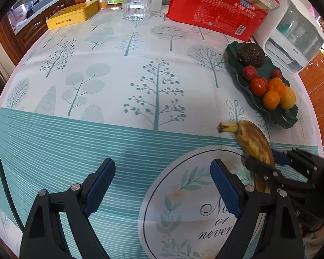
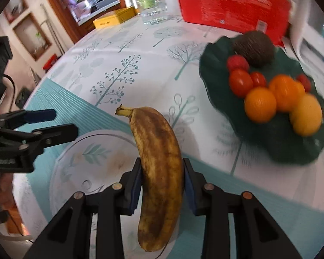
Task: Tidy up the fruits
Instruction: 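Grasp the brown-spotted banana at its middle with the right gripper, then carry the banana onto the green plate and open the right gripper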
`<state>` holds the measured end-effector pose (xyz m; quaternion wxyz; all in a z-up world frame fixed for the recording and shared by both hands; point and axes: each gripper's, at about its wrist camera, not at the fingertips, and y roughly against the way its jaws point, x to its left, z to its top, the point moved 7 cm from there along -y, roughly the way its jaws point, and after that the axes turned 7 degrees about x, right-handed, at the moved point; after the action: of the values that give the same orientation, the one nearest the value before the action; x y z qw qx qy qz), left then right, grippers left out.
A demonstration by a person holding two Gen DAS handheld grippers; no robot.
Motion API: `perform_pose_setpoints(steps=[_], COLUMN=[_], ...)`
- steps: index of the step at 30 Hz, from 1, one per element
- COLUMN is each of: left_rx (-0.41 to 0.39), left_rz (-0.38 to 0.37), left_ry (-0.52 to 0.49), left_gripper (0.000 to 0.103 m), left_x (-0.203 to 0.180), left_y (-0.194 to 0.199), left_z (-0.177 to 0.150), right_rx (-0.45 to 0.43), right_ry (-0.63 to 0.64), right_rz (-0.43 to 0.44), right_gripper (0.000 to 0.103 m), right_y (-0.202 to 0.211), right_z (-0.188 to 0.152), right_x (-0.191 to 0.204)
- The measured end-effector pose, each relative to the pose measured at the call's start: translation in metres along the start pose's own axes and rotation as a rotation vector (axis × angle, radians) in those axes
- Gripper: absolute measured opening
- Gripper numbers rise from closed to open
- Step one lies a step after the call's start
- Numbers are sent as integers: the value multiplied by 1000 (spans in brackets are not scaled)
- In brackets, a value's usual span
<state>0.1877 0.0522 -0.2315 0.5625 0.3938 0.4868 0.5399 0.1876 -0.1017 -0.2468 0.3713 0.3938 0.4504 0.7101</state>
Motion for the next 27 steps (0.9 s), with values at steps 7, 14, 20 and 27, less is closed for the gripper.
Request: perform_pose_setpoints(steps=[7,14,20,27], left_rx=[-14,-41,-119,-207], left_rz=[-11,-17,-13,-44], left_ry=[-33,-96,-158,-165], left_gripper=[89,89,89,92], left_x=[-17,-42,-66,-87], left_y=[10,25,53,87], left_z=[0,7,39,91], right_rx=[-74,-146,-206,-238], right_ry=[-137,-236,-249,-249], right_rz=[34,3,-116,-245], right_gripper=[35,35,35,35], right_y=[34,82,132,171], right_z=[-14,-1,28,80], right_x=[-16,-50,-83,-120])
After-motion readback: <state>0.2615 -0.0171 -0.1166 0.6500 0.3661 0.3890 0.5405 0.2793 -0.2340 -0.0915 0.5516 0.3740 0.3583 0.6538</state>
